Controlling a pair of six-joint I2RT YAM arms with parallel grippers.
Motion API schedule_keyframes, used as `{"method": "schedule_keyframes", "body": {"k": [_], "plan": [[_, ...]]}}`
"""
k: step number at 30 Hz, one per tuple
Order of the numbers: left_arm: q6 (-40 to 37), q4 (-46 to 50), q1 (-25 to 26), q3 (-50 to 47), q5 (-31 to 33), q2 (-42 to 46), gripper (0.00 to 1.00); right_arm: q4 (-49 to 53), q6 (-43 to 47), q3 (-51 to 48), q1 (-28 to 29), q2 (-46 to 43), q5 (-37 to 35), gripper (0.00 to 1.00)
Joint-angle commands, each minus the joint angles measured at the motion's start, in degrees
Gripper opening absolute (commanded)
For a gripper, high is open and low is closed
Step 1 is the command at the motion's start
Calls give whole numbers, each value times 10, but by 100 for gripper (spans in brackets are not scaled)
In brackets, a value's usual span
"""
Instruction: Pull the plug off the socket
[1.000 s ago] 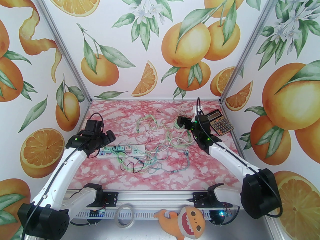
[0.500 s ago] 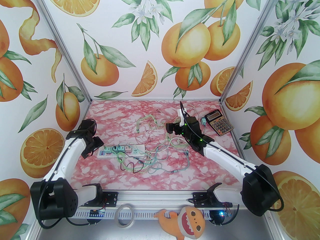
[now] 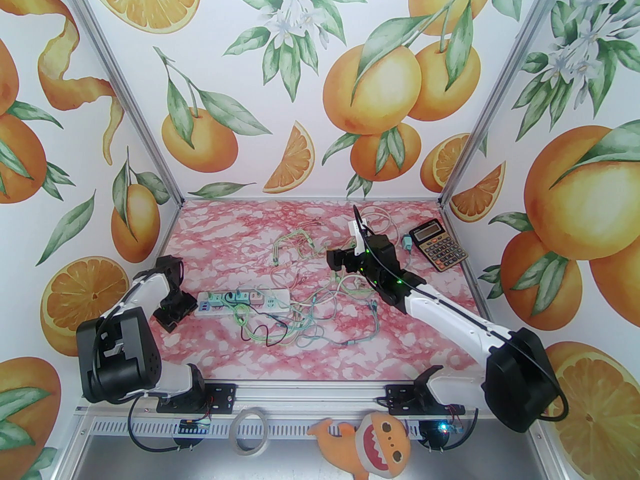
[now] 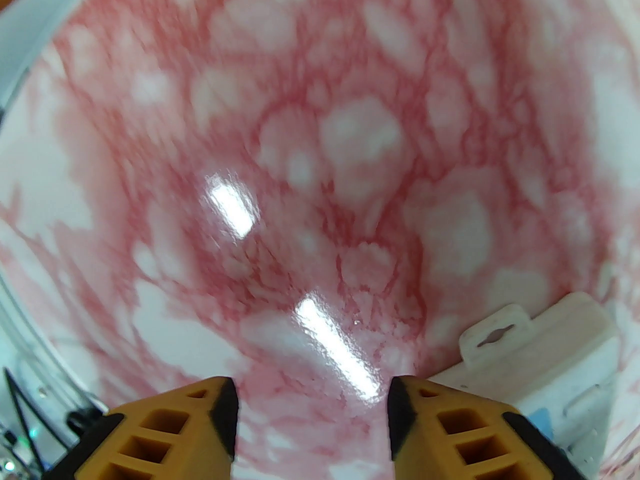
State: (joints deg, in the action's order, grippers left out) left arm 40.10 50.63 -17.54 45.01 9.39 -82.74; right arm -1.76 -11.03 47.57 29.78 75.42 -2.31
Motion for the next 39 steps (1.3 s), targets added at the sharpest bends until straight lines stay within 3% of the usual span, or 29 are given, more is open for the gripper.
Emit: {"method": "schedule_keyframes", "body": {"k": [1, 7, 15, 21, 26, 30, 33, 39], "plan": [[18, -23, 10, -23, -62, -5, 50, -13, 3, 1, 4, 10, 12, 100], [91, -82, 90, -24, -135, 26, 51, -16, -4, 2, 4, 20, 24, 100], [164, -143, 184, 46, -140, -31, 53, -16, -7, 1, 13, 33, 35, 100], [144, -135, 211, 137, -132, -112, 54, 19, 3, 10, 30, 35, 33, 100], [108, -64, 211, 148, -81, -73, 55, 29, -2, 7, 34, 27, 23, 100], [95, -6, 211, 118, -66, -6, 45, 33, -4, 7, 34, 27, 20, 100], [98, 20, 217, 70, -84, 49, 28, 32, -3, 13, 34, 36, 18, 100], [137, 27, 256, -20, -143, 121, 26, 33, 0, 46, 34, 68, 22, 100]]}}
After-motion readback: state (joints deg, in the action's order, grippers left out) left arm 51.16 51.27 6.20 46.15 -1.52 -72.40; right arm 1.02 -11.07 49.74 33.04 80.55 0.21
